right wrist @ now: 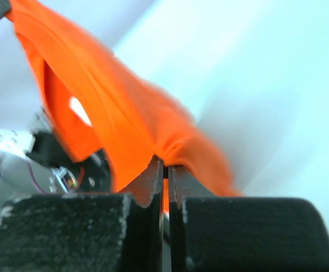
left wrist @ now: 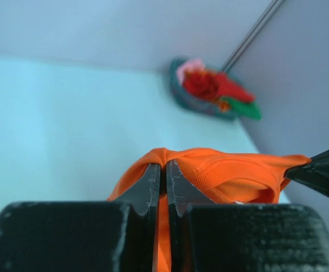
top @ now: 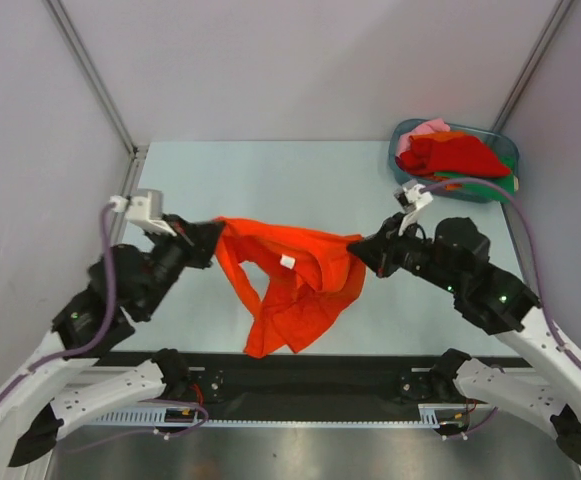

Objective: Fold and stack the t-shirts
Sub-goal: Flatten the tshirt out

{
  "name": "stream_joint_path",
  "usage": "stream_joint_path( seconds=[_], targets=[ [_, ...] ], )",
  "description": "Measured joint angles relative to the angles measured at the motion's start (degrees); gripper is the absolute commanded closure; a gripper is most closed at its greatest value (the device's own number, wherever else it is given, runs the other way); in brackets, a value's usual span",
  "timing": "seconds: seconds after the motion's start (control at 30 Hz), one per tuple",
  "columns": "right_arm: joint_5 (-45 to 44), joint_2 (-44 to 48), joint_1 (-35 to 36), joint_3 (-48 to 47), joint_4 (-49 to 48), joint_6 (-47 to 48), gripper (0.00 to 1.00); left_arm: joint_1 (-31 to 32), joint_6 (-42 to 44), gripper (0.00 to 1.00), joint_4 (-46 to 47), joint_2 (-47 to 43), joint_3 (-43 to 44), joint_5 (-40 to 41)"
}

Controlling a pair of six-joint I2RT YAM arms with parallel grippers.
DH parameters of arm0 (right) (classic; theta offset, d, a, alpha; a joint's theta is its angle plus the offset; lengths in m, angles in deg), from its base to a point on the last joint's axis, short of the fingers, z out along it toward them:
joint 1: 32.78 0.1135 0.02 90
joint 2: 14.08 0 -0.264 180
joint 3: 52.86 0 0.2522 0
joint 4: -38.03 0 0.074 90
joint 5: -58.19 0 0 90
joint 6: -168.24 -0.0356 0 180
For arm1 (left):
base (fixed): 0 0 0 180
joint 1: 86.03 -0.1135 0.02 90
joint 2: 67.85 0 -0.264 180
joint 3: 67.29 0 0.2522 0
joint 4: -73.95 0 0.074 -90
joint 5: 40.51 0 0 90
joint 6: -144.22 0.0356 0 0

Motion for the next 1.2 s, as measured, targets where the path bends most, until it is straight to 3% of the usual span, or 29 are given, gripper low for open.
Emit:
stream_joint_path(
  seconds=[0.23,0.43,0.57,0.77,0.83,0.97,1.03,1.07,1.1,1.17,1.2],
  targets=[
    [-5.29,-8.44,-4.04,-20.24,1.90,6.58,1.00,-0.37,15.37,1.00,9.84,10.43,19.10,-1.55],
    [-9.18,-15.02,-16.33,-31.58,6.58,11.23,1.00,-3.41,21.05,1.00,18.10,32.39,36.15,-10.97],
    [-7.82,-13.75,-17.92,-36.96,10.54,13.94,1.00,-5.42,22.51,1.00,19.21,43.63,43.82,-15.45],
    [10.08,-8.50,-15.87,-37.73,12.87,13.86,1.00,-19.15,21.14,1.00,17.59,44.52,40.79,-22.71],
    [16.48,-8.11,-11.50,-33.88,12.31,12.92,1.00,-23.89,19.74,1.00,17.40,42.64,37.09,-27.76],
    [21.31,-12.96,-0.87,-25.42,11.32,10.38,1.00,-30.12,19.37,0.97,14.84,38.95,29.22,-32.96],
    [23.61,-18.43,3.06,-20.92,8.11,8.33,0.95,-32.11,19.32,0.98,13.55,38.36,25.55,-31.95],
    [24.55,-20.76,3.91,-18.18,5.57,6.84,0.85,-33.00,19.02,0.93,12.72,38.27,23.37,-31.06],
    [25.05,-22.56,4.33,-15.74,3.28,5.49,0.82,-33.99,18.51,0.88,11.98,38.34,20.94,-29.86],
    [26.58,-27.54,4.37,-10.88,-1.01,2.51,0.79,-37.05,17.11,0.95,9.86,39.78,17.11,-26.34],
    [26.88,-30.62,4.07,-9.77,-2.71,1.36,0.72,-39.01,16.09,0.93,8.70,41.29,16.48,-24.92]
  ],
)
